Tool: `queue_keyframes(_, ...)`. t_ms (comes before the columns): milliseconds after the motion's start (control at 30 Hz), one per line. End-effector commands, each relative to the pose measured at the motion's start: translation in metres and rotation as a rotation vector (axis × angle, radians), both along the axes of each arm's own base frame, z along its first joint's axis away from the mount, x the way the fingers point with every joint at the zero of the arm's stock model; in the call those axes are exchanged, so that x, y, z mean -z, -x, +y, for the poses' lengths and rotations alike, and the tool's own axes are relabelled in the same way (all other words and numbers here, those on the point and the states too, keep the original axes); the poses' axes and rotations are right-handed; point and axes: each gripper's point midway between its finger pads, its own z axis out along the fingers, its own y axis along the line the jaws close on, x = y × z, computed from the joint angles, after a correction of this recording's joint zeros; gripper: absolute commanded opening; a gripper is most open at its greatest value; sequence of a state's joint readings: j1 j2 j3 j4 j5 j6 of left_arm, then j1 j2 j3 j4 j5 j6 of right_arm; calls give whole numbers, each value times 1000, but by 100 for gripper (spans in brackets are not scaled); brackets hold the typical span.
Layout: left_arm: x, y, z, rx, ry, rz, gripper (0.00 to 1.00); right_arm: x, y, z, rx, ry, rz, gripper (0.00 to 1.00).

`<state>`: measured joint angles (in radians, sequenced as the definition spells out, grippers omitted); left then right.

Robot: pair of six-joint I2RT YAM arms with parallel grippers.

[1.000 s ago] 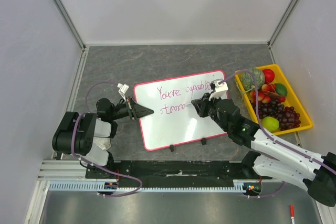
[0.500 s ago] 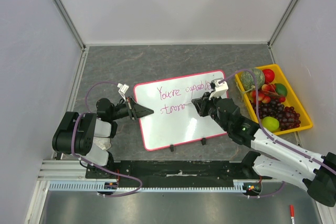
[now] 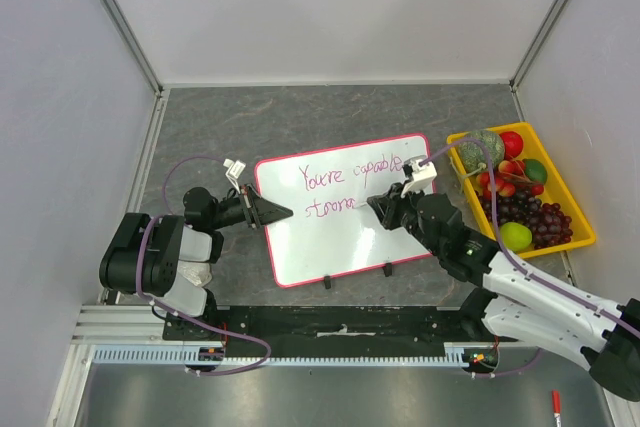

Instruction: Write a sentence on the whiteboard

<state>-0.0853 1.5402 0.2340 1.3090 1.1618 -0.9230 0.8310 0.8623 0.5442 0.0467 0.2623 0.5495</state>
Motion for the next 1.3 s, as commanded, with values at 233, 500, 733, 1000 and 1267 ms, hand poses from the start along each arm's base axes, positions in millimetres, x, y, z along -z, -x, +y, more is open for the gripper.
queue_keyframes(233, 5, 4, 0, 15, -20, -61, 2, 48, 20, -13, -25, 78, 116, 0)
queue_keyframes(500, 4, 5, 0, 15, -20, -63, 2, 40, 19, -1, -58, 12, 96, 0)
queue_keyframes(733, 4, 5, 0, 15, -20, -61, 2, 17, 8, 11, -49, -41, 59, 0)
queue_keyframes(1000, 5, 5, 0, 17, -20, -61, 2, -40, 15, 11, -86, -170, -56, 0)
queue_keyframes(1267, 4, 5, -1, 17, -20, -64, 2, -37, 6, -12, 9, -77, -67, 0)
